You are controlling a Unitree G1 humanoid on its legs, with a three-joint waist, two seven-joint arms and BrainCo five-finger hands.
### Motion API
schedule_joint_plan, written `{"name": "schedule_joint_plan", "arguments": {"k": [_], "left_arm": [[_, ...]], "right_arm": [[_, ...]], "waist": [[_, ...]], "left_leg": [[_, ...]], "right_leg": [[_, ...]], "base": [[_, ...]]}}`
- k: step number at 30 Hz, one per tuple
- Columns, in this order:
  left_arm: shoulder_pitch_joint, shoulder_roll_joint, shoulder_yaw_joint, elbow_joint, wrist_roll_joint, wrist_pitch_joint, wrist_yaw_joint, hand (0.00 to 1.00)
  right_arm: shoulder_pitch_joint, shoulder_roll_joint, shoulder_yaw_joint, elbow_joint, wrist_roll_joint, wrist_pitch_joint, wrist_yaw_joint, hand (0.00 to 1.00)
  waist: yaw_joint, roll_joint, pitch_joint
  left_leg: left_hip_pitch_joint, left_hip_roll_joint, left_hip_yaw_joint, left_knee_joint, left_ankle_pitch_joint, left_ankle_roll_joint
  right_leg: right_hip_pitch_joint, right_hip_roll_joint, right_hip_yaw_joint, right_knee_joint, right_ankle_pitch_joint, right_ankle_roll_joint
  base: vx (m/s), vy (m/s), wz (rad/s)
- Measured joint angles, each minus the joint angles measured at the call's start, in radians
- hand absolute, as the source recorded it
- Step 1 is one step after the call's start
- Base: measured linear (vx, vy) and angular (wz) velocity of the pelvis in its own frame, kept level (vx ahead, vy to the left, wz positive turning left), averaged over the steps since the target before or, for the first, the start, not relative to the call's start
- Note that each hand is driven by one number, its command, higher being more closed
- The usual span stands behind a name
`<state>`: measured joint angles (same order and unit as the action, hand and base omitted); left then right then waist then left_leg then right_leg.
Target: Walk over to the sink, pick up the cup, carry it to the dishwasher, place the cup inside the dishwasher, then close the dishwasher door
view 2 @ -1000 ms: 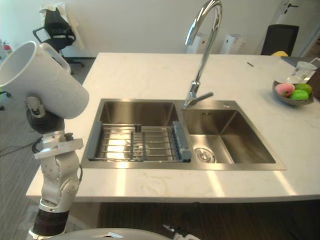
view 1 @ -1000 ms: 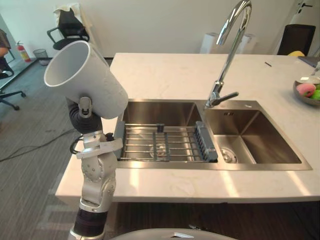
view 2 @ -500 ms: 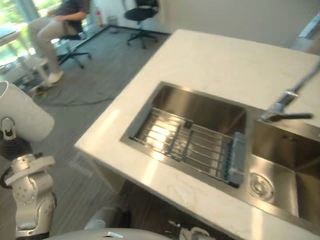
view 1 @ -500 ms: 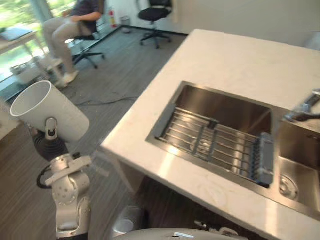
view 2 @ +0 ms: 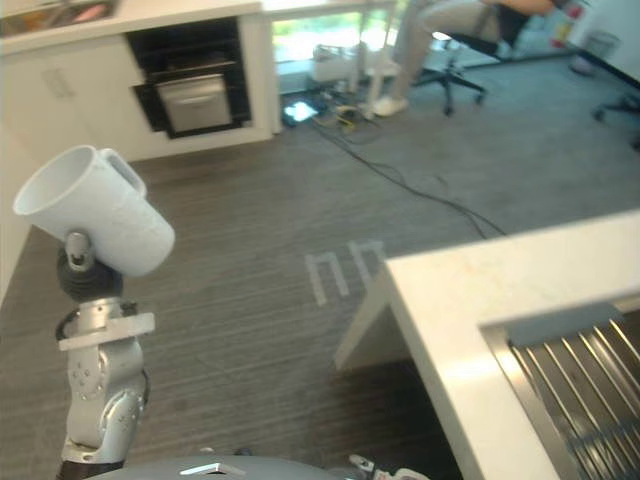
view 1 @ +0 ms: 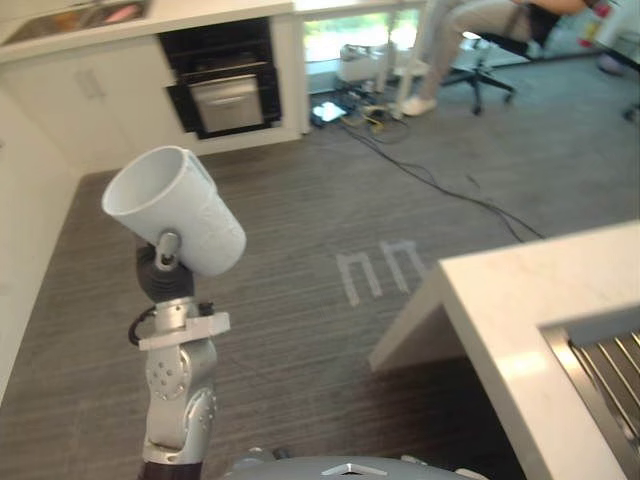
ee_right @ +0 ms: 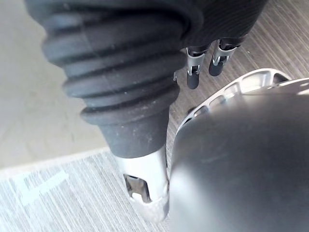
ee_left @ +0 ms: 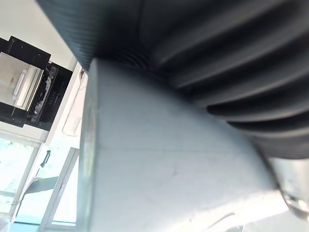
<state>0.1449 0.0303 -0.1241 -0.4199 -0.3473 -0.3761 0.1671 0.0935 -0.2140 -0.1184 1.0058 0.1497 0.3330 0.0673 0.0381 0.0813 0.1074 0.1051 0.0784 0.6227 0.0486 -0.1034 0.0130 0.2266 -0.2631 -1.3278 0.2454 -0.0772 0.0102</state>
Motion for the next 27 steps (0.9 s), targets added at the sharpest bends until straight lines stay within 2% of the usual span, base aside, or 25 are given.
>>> {"name": "schedule_joint_plan", "arguments": {"k": [1, 2, 3, 4, 5, 6, 7, 8, 9, 10, 11, 12, 13, 15, 16, 17, 18, 19, 20, 21, 23, 24, 25, 26, 27], "left_arm": [[0.004, 0.0, -0.005, 0.0, 0.0, -0.001, 0.001, 1.0], [0.008, 0.0, -0.009, 0.0, 0.0, -0.002, 0.002, 1.0], [0.004, 0.0, -0.016, 0.0, 0.0, -0.002, 0.002, 1.0], [-0.002, -0.001, -0.027, 0.0, 0.0, -0.002, 0.002, 1.0], [-0.024, 0.001, -0.059, 0.004, 0.0, -0.004, 0.002, 1.0], [-0.043, 0.009, -0.075, 0.013, 0.0, -0.007, 0.001, 1.0], [-0.087, 0.012, -0.113, 0.056, 0.0, -0.009, -0.008, 1.0], [-0.114, 0.01, -0.16, 0.105, -0.001, -0.009, -0.018, 1.0], [-0.117, 0.011, -0.182, 0.123, -0.002, -0.008, -0.025, 1.0], [-0.113, 0.01, -0.23, 0.142, -0.003, 0.006, -0.029, 1.0], [-0.112, 0.009, -0.269, 0.146, -0.003, 0.012, -0.029, 1.0], [-0.111, 0.008, -0.287, 0.148, -0.002, 0.018, -0.029, 1.0], [-0.111, 0.005, -0.309, 0.148, -0.002, 0.029, -0.029, 1.0], [-0.114, 0.005, -0.32, 0.148, -0.001, 0.031, -0.032, 1.0], [-0.124, 0.003, -0.333, 0.147, -0.001, 0.035, -0.044, 1.0], [-0.135, 0.004, -0.352, 0.144, -0.001, 0.039, -0.052, 1.0], [-0.142, 0.006, -0.356, 0.133, -0.001, 0.042, -0.06, 1.0], [-0.145, 0.008, -0.36, 0.111, 0.0, 0.043, -0.066, 1.0], [-0.144, 0.004, -0.361, 0.101, -0.001, 0.044, -0.066, 1.0], [-0.143, 0.006, -0.365, 0.096, 0.0, 0.05, -0.066, 1.0], [-0.141, -0.002, -0.382, 0.093, 0.003, 0.053, -0.065, 1.0], [-0.138, -0.016, -0.402, 0.083, 0.012, 0.058, -0.062, 1.0], [-0.138, -0.024, -0.409, 0.076, 0.015, 0.065, -0.059, 1.0], [-0.139, -0.037, -0.415, 0.051, 0.019, 0.072, -0.055, 1.0], [-0.137, -0.042, -0.394, 0.022, 0.017, 0.071, -0.04, 1.0]], "right_arm": [[-0.001, 0.0, 0.003, -0.005, 0.0, 0.0, 0.0, 0.0], [-0.004, -0.001, 0.019, -0.01, 0.002, -0.002, -0.002, 0.0], [-0.009, -0.009, 0.029, -0.011, 0.0, -0.004, -0.017, 0.0], [-0.009, -0.017, 0.034, -0.013, 0.001, -0.011, -0.025, 0.0], [-0.012, -0.029, 0.015, -0.013, 0.008, -0.032, -0.023, 0.0], [-0.014, -0.028, 0.012, -0.013, 0.017, -0.037, -0.022, 0.0], [0.001, -0.018, 0.001, -0.011, 0.048, -0.046, -0.023, 0.0], [0.022, 0.013, -0.014, -0.013, 0.085, -0.05, -0.023, 0.0], [0.023, 0.021, -0.009, -0.012, 0.096, -0.049, -0.024, 0.0], [0.031, 0.04, -0.002, -0.012, 0.13, -0.042, -0.023, 0.0], [0.031, 0.045, 0.0, -0.016, 0.141, -0.039, -0.023, 0.0], [0.031, 0.046, 0.0, -0.023, 0.149, -0.027, -0.021, 0.0], [0.039, 0.034, -0.003, -0.053, 0.178, -0.008, -0.009, 0.0], [0.042, 0.027, -0.003, -0.073, 0.192, -0.002, -0.002, 0.0], [0.042, 0.027, -0.003, -0.077, 0.2, 0.0, 0.008, 0.0], [0.055, 0.035, -0.003, -0.076, 0.209, 0.0, 0.014, 0.0], [0.063, 0.048, 0.003, -0.075, 0.211, 0.0, 0.015, 0.0], [0.066, 0.065, 0.018, -0.073, 0.215, -0.001, 0.016, 0.0], [0.07, 0.061, 0.03, -0.066, 0.218, -0.002, 0.018, 0.0], [0.075, 0.052, 0.04, -0.062, 0.217, -0.002, 0.018, 0.0], [0.091, 0.035, 0.049, -0.066, 0.216, -0.003, 0.019, 0.0], [0.097, 0.019, 0.054, -0.111, 0.215, 0.018, 0.023, 0.0], [0.102, 0.012, 0.057, -0.134, 0.206, 0.024, 0.026, 0.0], [0.11, -0.002, 0.057, -0.174, 0.193, 0.027, 0.036, 0.0], [0.111, -0.006, 0.057, -0.195, 0.16, 0.042, 0.045, 0.0]], "waist": [[0.008, -0.005, -0.001], [0.019, -0.007, -0.002], [0.02, -0.007, -0.002], [0.017, -0.006, -0.001], [0.011, -0.001, 0.0], [0.008, 0.003, 0.004], [-0.011, -0.005, 0.002], [-0.033, -0.013, 0.002], [-0.041, -0.023, 0.003], [-0.046, -0.051, -0.003], [-0.031, -0.069, 0.001], [-0.021, -0.07, 0.003], [-0.023, -0.058, 0.011], [-0.038, -0.035, 0.019], [-0.049, -0.035, 0.019], [-0.051, -0.04, 0.017], [-0.047, -0.07, 0.012], [-0.042, -0.121, 0.012], [-0.036, -0.121, 0.02], [-0.031, -0.112, 0.019], [-0.032, -0.093, 0.006], [-0.037, -0.058, -0.006], [-0.045, -0.041, -0.008], [-0.058, -0.008, -0.021], [-0.061, 0.011, -0.02]], "left_leg": [[-0.001, -0.009, -0.015, -0.008, 0.007, 0.005], [-0.004, -0.023, -0.048, -0.018, 0.011, 0.013], [-0.01, -0.039, -0.09, -0.022, 0.016, 0.027], [-0.013, -0.047, -0.12, -0.022, 0.017, 0.035], [-0.02, -0.044, -0.18, -0.022, 0.015, 0.042], [-0.028, -0.041, -0.215, -0.019, 0.018, 0.047], [-0.045, -0.043, -0.302, -0.011, 0.029, 0.053], [-0.053, -0.061, -0.393, 0.0, 0.037, 0.056], [-0.051, -0.075, -0.43, 0.008, 0.037, 0.056], [-0.051, -0.11, -0.485, 0.023, 0.033, 0.058], [-0.05, -0.133, -0.511, 0.041, 0.011, 0.066], [-0.05, -0.135, -0.517, 0.058, -0.006, 0.064], [-0.051, -0.105, -0.518, 0.093, -0.036, 0.043], [-0.054, -0.059, -0.518, 0.118, -0.053, 0.022], [-0.054, -0.017, -0.529, 0.135, -0.067, -0.002], [-0.063, 0.014, -0.553, 0.163, -0.086, -0.034], [-0.079, 0.025, -0.57, 0.198, -0.104, -0.065], [-0.098, 0.036, -0.578, 0.253, -0.124, -0.104], [-0.115, 0.068, -0.6, 0.317, -0.154, -0.143], [-0.117, 0.111, -0.626, 0.348, -0.182, -0.177], [-0.13, 0.146, -0.676, 0.484, -0.216, -0.181], [-0.146, 0.14, -0.703, 0.744, -0.223, -0.162], [-0.144, 0.142, -0.691, 0.825, -0.171, -0.14], [-0.143, 0.167, -0.66, 0.885, -0.065, -0.088], [-0.187, 0.214, -0.617, 0.955, 0.046, -0.012]], "right_leg": [[0.0, -0.02, 0.001, 0.029, -0.002, -0.007], [0.0, -0.063, 0.009, 0.103, -0.001, -0.013], [-0.003, -0.116, 0.045, 0.21, 0.004, -0.035], [-0.017, -0.154, 0.094, 0.287, 0.017, -0.082], [-0.092, -0.166, 0.276, 0.363, -0.045, -0.086], [-0.131, -0.129, 0.402, 0.349, -0.089, -0.062], [-0.191, -0.032, 0.66, 0.306, -0.145, -0.059], [-0.225, 0.052, 0.877, 0.284, -0.167, -0.047], [-0.236, 0.082, 0.962, 0.276, -0.17, -0.031], [-0.262, 0.108, 1.083, 0.252, -0.158, 0.0], [-0.291, 0.114, 1.142, 0.224, -0.15, 0.012], [-0.32, 0.116, 1.158, 0.215, -0.161, 0.013], [-0.367, 0.139, 1.194, 0.212, -0.168, 0.019], [-0.391, 0.172, 1.254, 0.186, -0.156, 0.021], [-0.409, 0.195, 1.334, 0.167, -0.131, 0.03], [-0.416, 0.197, 1.391, 0.133, -0.114, 0.04], [-0.411, 0.185, 1.417, 0.101, -0.114, 0.043], [-0.415, 0.16, 1.403, 0.092, -0.087, 0.093], [-0.431, 0.175, 1.366, 0.151, -0.064, 0.089], [-0.437, 0.204, 1.331, 0.209, -0.073, 0.072], [-0.436, 0.233, 1.279, 0.229, -0.098, 0.024], [-0.409, 0.256, 1.266, 0.227, -0.111, -0.007], [-0.394, 0.269, 1.261, 0.228, -0.124, -0.01], [-0.378, 0.295, 1.237, 0.229, -0.148, -0.008], [-0.339, 0.317, 1.226, 0.19, -0.15, -0.016]], "base": [[0.02, 0.096, 0.95], [0.03, 0.082, 0.78], [0.04, 0.093, 0.87], [0.05, 0.102, 1.15], [0.04, 0.072, 1.08], [0.05, 0.036, 1.7], [0.05, -0.033, 2.12], [0.08, -0.067, 2.22], [0.08, -0.062, 2.04], [0.09, -0.089, 1.4], [0.04, -0.09, 1.1], [0.01, -0.178, 0.6], [-0.03, -0.164, 0.41], [0.02, -0.184, 0.56], [0.14, -0.268, 0.88], [0.2, -0.376, 0.97], [0.18, -0.361, 0.85], [0.19, -0.424, 0.62], [0.21, -0.448, 0.48], [0.22, -0.44, 0.31], [0.22, -0.257, 0.06], [0.27, -0.156, -0.08], [0.36, -0.172, 0.01], [0.33, -0.161, 0.24], [0.35, -0.184, 0.22]]}}
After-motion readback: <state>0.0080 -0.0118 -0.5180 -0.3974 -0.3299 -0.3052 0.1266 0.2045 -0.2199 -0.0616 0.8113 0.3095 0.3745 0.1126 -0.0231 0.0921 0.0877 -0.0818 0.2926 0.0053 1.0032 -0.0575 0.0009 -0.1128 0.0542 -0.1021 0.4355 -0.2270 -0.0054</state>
